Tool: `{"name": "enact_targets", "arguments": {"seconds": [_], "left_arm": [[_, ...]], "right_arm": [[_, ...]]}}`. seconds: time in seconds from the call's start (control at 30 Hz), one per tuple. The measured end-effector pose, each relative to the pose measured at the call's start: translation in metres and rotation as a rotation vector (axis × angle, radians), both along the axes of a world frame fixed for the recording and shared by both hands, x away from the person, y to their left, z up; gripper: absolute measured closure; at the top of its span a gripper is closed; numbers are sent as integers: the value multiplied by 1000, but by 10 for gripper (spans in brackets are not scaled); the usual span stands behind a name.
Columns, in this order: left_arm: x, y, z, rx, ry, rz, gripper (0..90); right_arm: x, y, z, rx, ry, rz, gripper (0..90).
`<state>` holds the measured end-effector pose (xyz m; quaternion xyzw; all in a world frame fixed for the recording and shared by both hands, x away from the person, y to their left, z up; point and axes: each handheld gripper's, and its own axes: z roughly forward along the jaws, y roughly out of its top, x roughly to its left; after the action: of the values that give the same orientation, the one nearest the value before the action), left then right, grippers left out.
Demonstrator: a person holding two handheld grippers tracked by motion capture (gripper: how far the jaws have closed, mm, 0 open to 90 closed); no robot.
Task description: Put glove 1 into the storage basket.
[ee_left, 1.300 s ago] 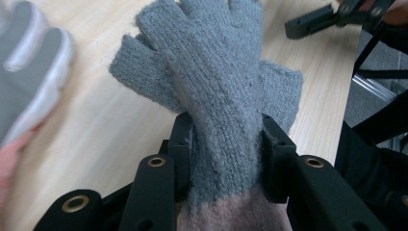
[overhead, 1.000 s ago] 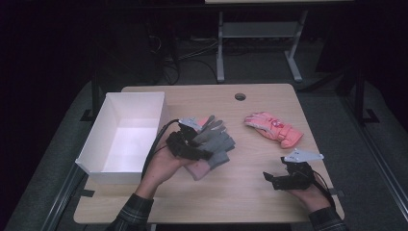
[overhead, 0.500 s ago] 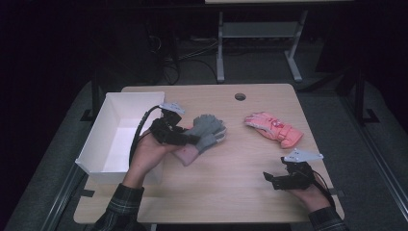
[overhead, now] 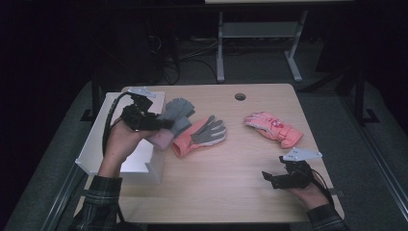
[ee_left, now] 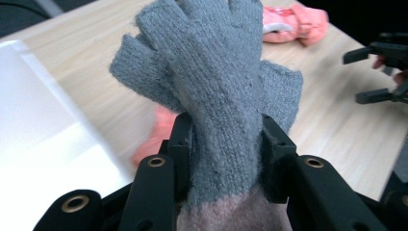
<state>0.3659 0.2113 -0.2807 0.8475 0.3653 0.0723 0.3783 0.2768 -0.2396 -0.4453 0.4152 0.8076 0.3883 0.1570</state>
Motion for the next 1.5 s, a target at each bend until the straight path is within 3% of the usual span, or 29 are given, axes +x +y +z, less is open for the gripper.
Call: {"name": "enact_targets", "arguments": {"seconds": [0.07,0.33,0.47,0.67,0.8,1.03,1.07,1.17,1.23,1.27,1.3,1.33,1.37,1.5], "left_arm": [[0,15,4,-1,-10,47,642],[1,53,6,-1,-25,144,642],[7,77,-3,19,-27,201,641],[15,93,-17,42,-16,260,641],[25,102,-33,82,-1,308,640],[40,115,-68,115,29,360,637],[40,115,-68,115,29,360,636],[46,119,-89,169,57,387,633],[48,121,-99,178,73,400,631],[48,121,-99,178,73,400,631],[50,119,-107,219,88,395,630],[50,119,-107,219,88,395,628],[52,117,-113,252,104,392,625],[53,117,-126,290,130,398,621]], "right_arm": [[3,3,0,-2,-2,13,102],[10,10,0,6,3,48,103],[9,13,0,1,6,62,102],[8,10,0,3,6,61,102],[8,10,0,3,7,63,102],[9,10,0,2,5,65,103],[9,10,0,3,6,66,103],[9,10,-1,3,6,67,102],[9,10,-1,3,6,69,103],[9,10,-1,3,6,69,103],[9,10,-1,1,6,69,103],[9,10,-1,1,6,69,103],[9,10,-1,-1,6,70,103],[8,10,-1,5,11,66,103]]}}
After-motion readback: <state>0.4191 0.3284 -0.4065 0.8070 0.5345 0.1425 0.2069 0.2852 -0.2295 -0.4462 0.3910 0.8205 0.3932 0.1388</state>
